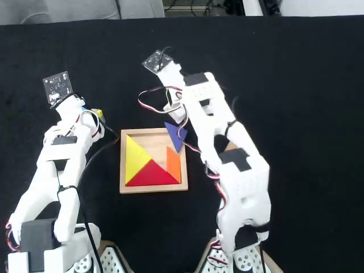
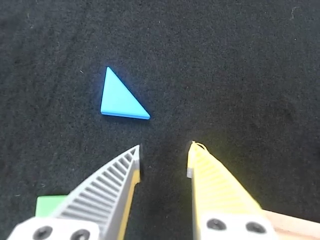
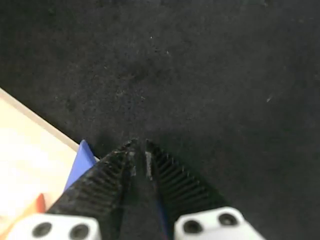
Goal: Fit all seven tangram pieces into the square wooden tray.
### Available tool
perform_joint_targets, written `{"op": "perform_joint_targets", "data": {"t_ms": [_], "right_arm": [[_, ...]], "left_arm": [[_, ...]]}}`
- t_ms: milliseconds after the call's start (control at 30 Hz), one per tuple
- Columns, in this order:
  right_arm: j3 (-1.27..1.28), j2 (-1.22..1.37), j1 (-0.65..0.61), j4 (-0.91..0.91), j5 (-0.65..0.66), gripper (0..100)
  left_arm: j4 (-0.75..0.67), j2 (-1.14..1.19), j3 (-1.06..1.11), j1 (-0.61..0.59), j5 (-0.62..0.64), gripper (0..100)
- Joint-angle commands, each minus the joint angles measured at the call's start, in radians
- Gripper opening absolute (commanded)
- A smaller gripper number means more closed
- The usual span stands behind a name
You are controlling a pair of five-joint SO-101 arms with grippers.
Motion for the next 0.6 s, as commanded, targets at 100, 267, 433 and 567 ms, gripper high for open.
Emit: {"op": "perform_joint_targets", "data": {"t_ms": [100, 267, 433, 567], "right_arm": [[-0.133, 0.045, -0.018, 0.101, -0.008, 1.1], [-0.139, 0.044, -0.087, 0.144, -0.008, 1.1], [-0.140, 0.044, -0.126, 0.180, -0.014, 1.1], [-0.140, 0.044, -0.133, 0.186, -0.014, 1.1]], "left_arm": [[-0.015, -0.035, -0.042, 0.008, 0.006, 16], [-0.015, -0.035, -0.044, 0.008, 0.006, 16], [-0.015, -0.035, -0.044, 0.008, 0.006, 16], [-0.015, -0.035, -0.044, 0.008, 0.006, 16]]}}
